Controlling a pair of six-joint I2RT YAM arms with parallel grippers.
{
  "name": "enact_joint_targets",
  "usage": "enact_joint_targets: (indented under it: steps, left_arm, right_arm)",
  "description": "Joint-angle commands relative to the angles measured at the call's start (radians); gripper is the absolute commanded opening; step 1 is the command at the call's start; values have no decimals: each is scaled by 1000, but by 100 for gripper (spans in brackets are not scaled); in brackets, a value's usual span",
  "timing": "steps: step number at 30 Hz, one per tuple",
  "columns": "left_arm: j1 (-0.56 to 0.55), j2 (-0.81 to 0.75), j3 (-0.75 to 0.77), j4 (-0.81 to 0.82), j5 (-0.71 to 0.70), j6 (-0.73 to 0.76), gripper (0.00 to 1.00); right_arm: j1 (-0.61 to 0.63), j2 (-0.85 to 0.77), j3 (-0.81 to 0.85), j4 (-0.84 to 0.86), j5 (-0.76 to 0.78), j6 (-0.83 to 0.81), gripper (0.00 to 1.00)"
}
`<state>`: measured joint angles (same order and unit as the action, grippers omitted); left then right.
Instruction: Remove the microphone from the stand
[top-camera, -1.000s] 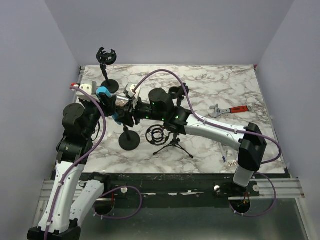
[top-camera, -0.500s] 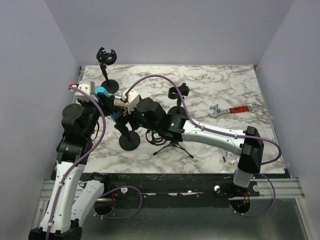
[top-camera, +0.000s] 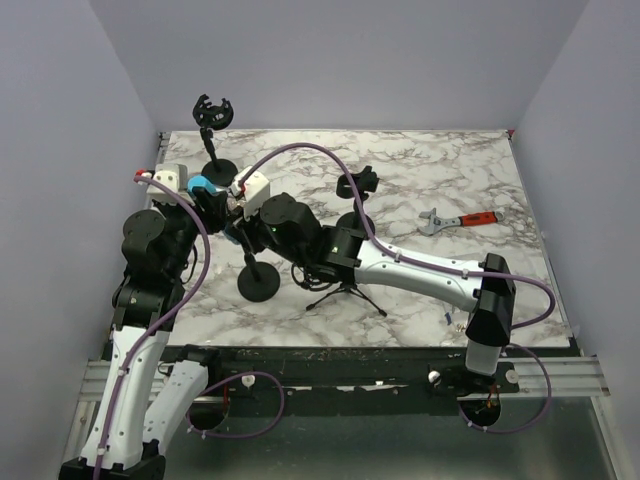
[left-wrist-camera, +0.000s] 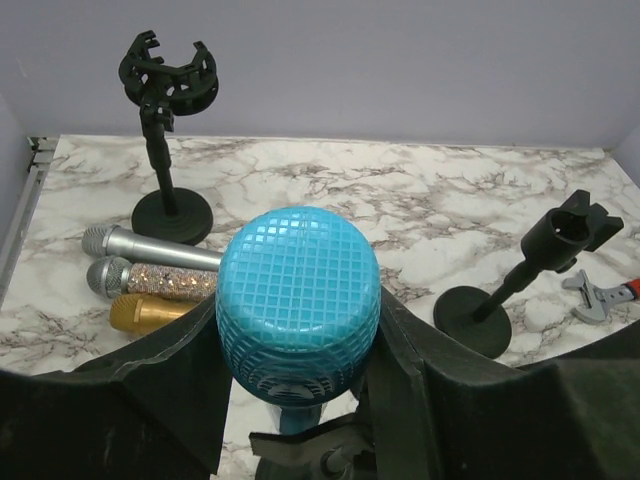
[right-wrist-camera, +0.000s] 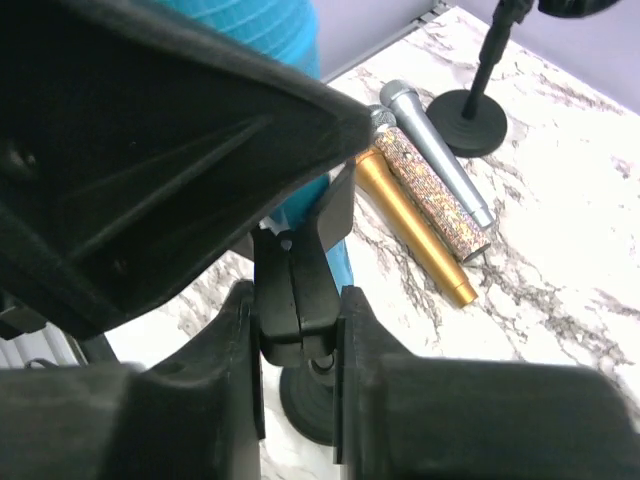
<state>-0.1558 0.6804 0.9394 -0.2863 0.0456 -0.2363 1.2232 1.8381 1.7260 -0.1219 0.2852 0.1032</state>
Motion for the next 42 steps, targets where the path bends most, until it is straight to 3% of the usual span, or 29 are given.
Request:
enact_joint_targets:
  steps: [1, 9, 15, 18, 21, 23, 30, 31, 34, 38, 42]
  left_arm:
    - [11, -14, -14, -15, 25, -11, 0]
    - [18, -25, -1, -21, -20, -18, 0]
    - [18, 4, 142, -232, -474, -112, 0]
    - [18, -17, 152, -268, -595, -123, 0]
    - [17, -45, 126, -258, -624, -123, 0]
    - [18, -46, 121, -267, -620, -131, 0]
    - [18, -33, 144, -311, -620, -149, 0]
    - [18, -36, 149, -312, -634, -145, 0]
    - [18, -41, 162, -309, -668, -129, 0]
    - [18, -24, 167, -307, -671, -128, 0]
    - [34, 27, 162, -306, -662, -150, 0]
  right_arm:
    - [7, 2, -14, -2, 86, -17, 1]
    - [8, -10, -55, 13, 93, -74, 1]
    - [7, -27, -70, 6, 80, -88, 1]
    - [7, -34, -78, 14, 79, -88, 1]
    - [8, -30, -70, 17, 43, -84, 17]
    - [8, -23, -65, 23, 23, -81, 22]
    - [7, 11, -22, -15, 7, -87, 23]
    - [7, 11, -23, -23, 5, -88, 26]
    - [8, -9, -54, -10, -11, -85, 53]
    - [8, -39, -71, 19, -49, -71, 81]
    - [8, -77, -63, 29, -93, -48, 92]
